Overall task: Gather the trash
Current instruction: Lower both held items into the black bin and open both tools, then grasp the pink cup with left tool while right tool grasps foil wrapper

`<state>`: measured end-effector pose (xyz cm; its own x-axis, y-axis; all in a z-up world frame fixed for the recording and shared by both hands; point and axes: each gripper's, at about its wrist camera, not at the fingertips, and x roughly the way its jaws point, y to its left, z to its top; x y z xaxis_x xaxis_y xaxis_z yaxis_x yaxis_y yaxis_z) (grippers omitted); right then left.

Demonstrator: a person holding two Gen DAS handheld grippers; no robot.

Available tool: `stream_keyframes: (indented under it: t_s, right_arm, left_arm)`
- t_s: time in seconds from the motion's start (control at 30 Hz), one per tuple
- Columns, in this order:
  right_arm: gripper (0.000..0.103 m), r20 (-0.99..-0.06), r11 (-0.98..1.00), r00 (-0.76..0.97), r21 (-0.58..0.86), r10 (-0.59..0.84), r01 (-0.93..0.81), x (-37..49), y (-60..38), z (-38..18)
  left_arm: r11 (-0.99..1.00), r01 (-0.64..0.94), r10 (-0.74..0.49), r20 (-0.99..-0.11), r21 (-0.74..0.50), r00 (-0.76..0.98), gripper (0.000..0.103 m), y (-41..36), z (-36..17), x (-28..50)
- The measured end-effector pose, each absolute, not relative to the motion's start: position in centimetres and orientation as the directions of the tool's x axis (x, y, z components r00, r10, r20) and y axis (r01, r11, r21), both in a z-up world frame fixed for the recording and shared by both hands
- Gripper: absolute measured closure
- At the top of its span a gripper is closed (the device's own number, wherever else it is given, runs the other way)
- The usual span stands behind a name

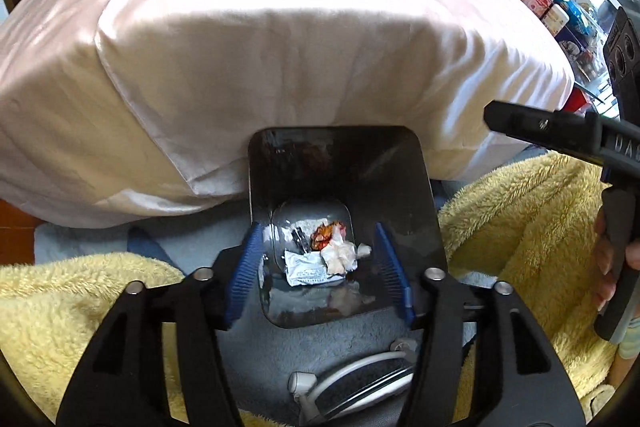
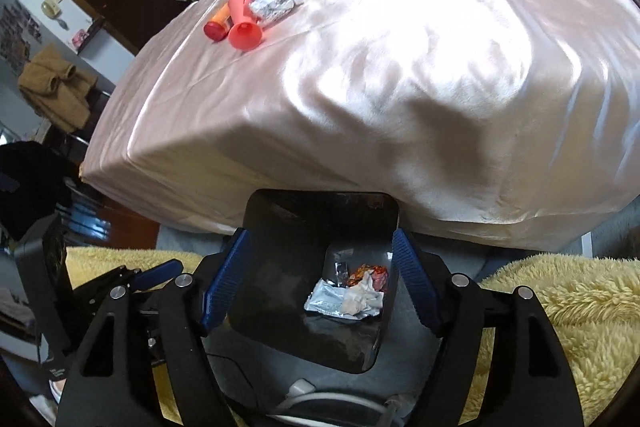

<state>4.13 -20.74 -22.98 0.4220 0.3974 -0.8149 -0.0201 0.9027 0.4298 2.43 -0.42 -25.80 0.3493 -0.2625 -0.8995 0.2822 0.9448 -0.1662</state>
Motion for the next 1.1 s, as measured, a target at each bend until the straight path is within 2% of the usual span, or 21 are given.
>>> stream_keyframes:
  t_s: [0.2, 0.4, 0.8, 1.03, 1.1]
  right_arm:
    - [0.029, -0.8, 0.915, 0.476, 0.404, 0.366, -0.025, 5.8, -21.9, -20.0]
    - [0.029, -0.797, 0.939, 0.518, 0.342, 0.31, -0.036, 8.3, -22.8, -17.3]
    - [0.029, -0.795, 0.948, 0.524, 0.307, 0.306, -0.088, 14.7, -22.1, -15.6]
    - [0.029, -0.791, 0.934, 0.509, 0.348, 0.34, -0.083, 18.6, -22.0, -15.6]
    - [0.032, -0.785, 0.927, 0.507, 0.368, 0.355, -0.078, 19.7, -22.2, -15.8]
  left_arm:
    - [0.955, 0.276, -0.222, -0.883, -0.11, 0.413, 0.034, -0.2, -23.2, 4.0]
    - [0.958, 0.243, -0.251, -0.861, -0.154, 0.443, 0.028, 0.2, -20.6, 7.0]
    - [0.944, 0.286, -0.281, -0.851, -0.163, 0.443, 0.027, -4.2, -18.5, 12.6]
    - [0.941, 0.293, -0.293, -0.845, -0.171, 0.448, 0.027, -6.6, -18.2, 15.7]
    - [0.945, 0.285, -0.281, -0.845, -0.161, 0.455, 0.027, -7.0, -18.2, 16.7]
